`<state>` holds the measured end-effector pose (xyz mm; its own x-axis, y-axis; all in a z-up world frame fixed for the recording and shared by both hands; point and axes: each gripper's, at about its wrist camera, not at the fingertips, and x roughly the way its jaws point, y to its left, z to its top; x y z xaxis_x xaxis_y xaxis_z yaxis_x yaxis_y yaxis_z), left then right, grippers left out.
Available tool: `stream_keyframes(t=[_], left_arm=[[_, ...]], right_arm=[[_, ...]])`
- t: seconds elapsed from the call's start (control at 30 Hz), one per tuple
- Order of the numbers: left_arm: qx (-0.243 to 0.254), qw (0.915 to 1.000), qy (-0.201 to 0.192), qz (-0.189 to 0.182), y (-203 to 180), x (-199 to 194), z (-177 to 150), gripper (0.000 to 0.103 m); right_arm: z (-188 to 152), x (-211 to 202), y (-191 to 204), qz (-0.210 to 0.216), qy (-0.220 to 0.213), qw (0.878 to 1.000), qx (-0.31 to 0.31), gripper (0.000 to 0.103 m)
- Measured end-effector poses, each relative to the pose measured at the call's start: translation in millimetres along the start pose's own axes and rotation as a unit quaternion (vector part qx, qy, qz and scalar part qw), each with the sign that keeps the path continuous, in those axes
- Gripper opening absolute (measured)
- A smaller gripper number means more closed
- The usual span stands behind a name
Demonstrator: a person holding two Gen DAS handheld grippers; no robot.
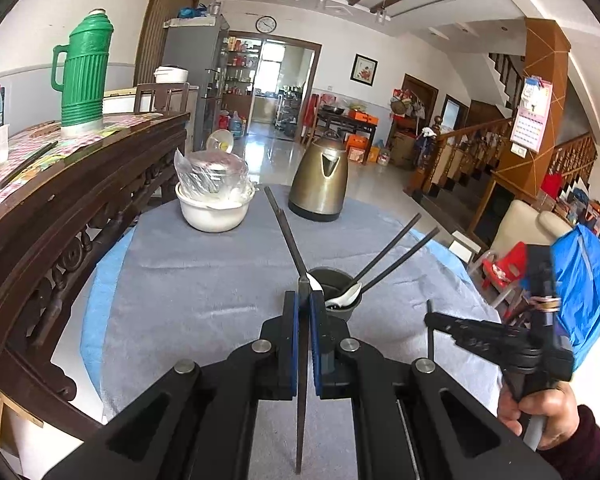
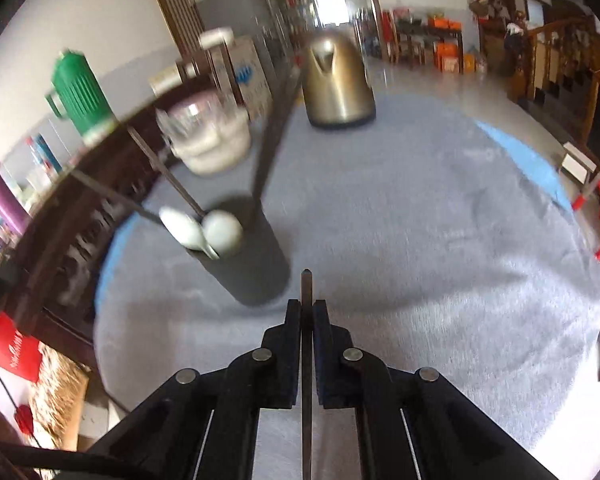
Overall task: Organize utensils
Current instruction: 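Lift both held chopsticks and carry them above the grey cup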
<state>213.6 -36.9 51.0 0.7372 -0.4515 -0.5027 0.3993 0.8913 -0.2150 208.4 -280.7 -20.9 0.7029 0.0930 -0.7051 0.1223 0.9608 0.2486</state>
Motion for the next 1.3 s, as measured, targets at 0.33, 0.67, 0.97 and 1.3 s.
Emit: stream_keyframes(t=[0.33,0.67,0.97,1.3], left_arm=[[-0.001,0.9997,-0.025,0.006,-4.6,-9.8,12.3,0.006],[0.021,0.9992,-0.025,0.024,-17.9,-6.8,15.7,0.006],[0.042,0.9979,-0.035,0.034,-26.6,-11.0,23.2,0.006],[0.055,0.9970,-0.040,0.037,-33.4,-13.7,30.1,0.006]], right_arm=[[13.9,-66.9,12.0,0.053,-0.150,0.987,0.022,0.006],[11.9,-75.1,17.1,0.061,-0.166,0.984,0.022,0.006],[14.2,-83.7,25.0,0.064,-0.180,0.981,0.014,0.006],[13.0,-101.5,27.9,0.056,-0.212,0.976,0.012,0.006]])
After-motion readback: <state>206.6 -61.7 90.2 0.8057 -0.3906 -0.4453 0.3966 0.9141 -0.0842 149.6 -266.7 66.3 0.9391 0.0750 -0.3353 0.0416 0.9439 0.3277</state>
